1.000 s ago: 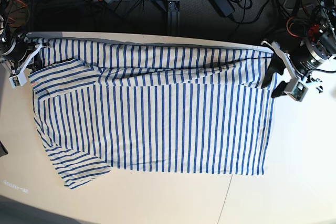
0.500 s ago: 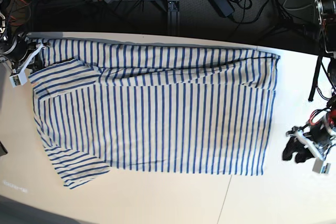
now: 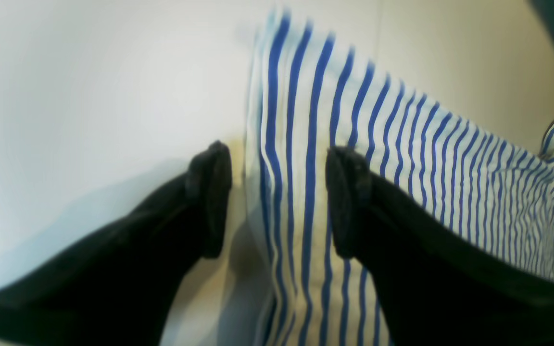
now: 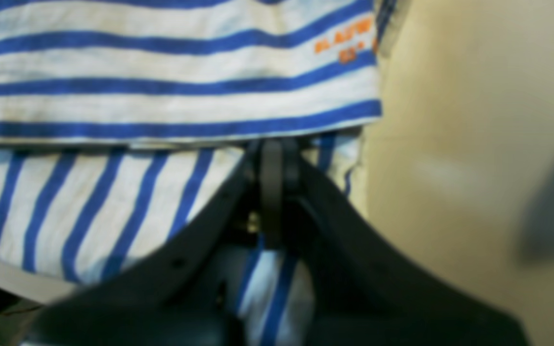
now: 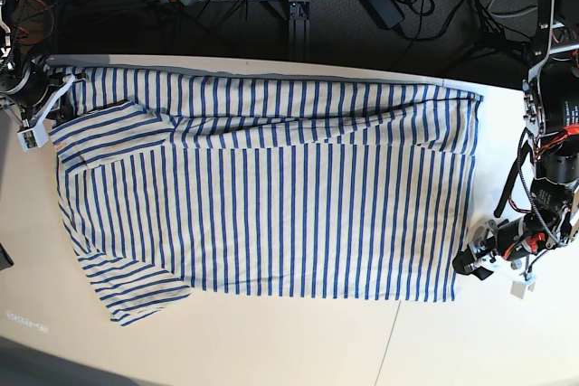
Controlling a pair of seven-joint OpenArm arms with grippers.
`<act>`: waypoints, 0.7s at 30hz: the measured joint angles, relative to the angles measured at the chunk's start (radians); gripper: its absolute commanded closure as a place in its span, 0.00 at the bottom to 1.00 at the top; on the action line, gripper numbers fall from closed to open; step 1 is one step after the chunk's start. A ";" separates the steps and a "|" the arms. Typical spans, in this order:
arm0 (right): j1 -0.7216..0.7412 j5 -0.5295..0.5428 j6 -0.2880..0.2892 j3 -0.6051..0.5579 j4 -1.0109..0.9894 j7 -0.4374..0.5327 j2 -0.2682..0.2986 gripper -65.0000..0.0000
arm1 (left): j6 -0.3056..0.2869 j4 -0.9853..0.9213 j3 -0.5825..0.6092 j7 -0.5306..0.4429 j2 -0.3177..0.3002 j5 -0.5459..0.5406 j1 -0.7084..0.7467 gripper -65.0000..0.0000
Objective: Fold the T-shirt properly
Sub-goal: 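Move the left gripper to the shirt's hem corner and grasp it, then grasp the shirt's sleeve edge with the right gripper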
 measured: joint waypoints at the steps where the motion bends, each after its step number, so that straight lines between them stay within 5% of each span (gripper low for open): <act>1: 0.000 0.000 0.000 0.000 0.000 0.000 0.000 1.00 | 0.000 -0.013 0.000 -0.001 0.001 -0.013 0.001 0.46; 8: 0.000 -0.002 0.000 0.000 0.000 0.000 0.000 1.00 | 0.002 -0.042 0.000 0.001 0.003 -0.031 -0.006 0.46; 21: 0.000 -0.003 0.000 0.000 0.000 0.000 0.000 1.00 | 0.000 -0.044 -0.002 -0.051 0.100 -0.008 -0.011 0.48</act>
